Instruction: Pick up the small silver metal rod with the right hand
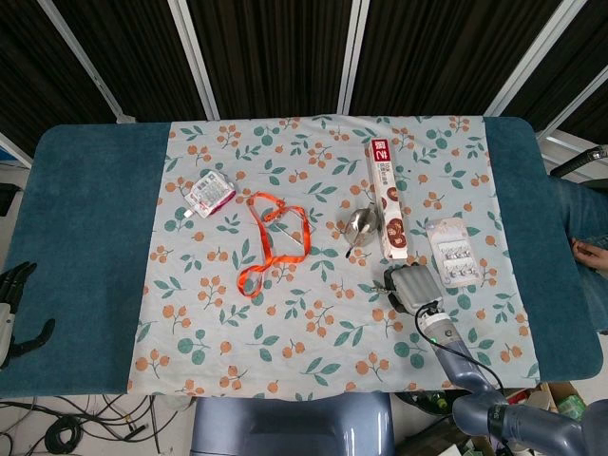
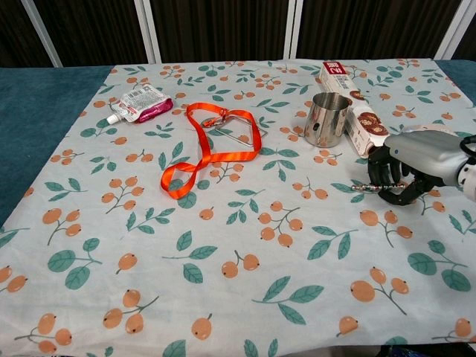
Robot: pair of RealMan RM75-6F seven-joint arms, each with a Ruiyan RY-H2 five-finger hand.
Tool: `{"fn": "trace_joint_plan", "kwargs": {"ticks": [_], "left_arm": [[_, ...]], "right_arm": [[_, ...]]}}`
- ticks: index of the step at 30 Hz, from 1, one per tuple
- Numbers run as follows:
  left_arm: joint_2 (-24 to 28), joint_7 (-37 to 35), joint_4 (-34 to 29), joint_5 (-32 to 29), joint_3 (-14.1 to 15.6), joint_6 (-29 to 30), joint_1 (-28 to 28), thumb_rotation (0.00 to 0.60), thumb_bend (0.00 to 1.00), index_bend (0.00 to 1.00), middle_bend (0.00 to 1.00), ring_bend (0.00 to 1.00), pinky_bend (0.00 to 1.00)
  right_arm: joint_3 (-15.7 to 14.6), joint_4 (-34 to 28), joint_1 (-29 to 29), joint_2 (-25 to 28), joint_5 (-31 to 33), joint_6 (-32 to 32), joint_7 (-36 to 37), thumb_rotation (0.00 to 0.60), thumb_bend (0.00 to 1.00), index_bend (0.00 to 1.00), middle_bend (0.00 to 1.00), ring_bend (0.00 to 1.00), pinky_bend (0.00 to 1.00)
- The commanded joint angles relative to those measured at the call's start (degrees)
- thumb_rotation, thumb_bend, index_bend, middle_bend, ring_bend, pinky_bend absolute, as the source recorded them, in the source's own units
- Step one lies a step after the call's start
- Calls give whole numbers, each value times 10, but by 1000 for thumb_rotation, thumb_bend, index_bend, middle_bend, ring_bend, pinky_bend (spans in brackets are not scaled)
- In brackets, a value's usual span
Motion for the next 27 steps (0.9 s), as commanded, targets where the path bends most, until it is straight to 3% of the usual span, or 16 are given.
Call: {"fn": "trace_joint_plan", "kwargs": {"ticks": [1,27], "left_arm": [[0,0,0,0,0,0,0,600,343,0,29,7,0],[1,0,-2,-1,0,-2,0,600,344,0,29,8,0]], "right_arm": [[0,0,0,1,-1,-1,1,600,361,571,489,468,396],[1,-16,1,12,0,-5,-1,600,378,586,496,473,396]]}}
